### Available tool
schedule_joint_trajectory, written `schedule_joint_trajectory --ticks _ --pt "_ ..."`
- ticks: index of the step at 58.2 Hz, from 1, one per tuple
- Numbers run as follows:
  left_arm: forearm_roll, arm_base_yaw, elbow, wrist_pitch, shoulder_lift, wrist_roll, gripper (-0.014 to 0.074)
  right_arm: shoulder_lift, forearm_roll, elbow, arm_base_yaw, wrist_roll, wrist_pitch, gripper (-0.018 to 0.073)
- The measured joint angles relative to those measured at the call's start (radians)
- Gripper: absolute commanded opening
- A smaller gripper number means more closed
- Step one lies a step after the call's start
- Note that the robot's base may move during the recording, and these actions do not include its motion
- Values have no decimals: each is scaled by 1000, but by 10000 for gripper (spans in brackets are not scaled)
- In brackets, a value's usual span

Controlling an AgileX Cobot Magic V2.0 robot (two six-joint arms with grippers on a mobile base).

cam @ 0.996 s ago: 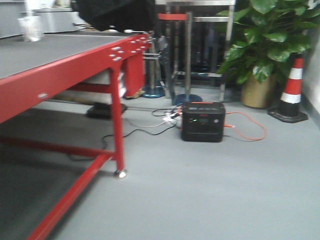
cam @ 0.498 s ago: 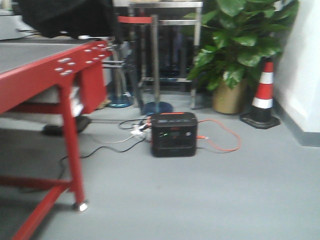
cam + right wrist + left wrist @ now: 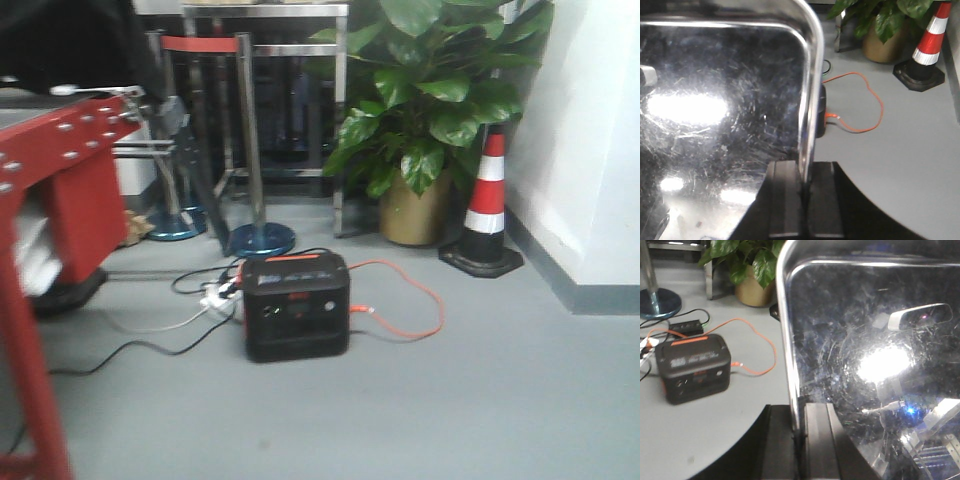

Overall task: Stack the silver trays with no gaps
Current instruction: 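Hold the tray and turn past the plant and cone toward another rack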

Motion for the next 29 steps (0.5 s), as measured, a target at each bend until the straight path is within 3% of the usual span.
schedule_joint_trajectory --ticks 29 --pt "2 0 0 0 0 0 -21 0 0 0 0 0 -1 -81"
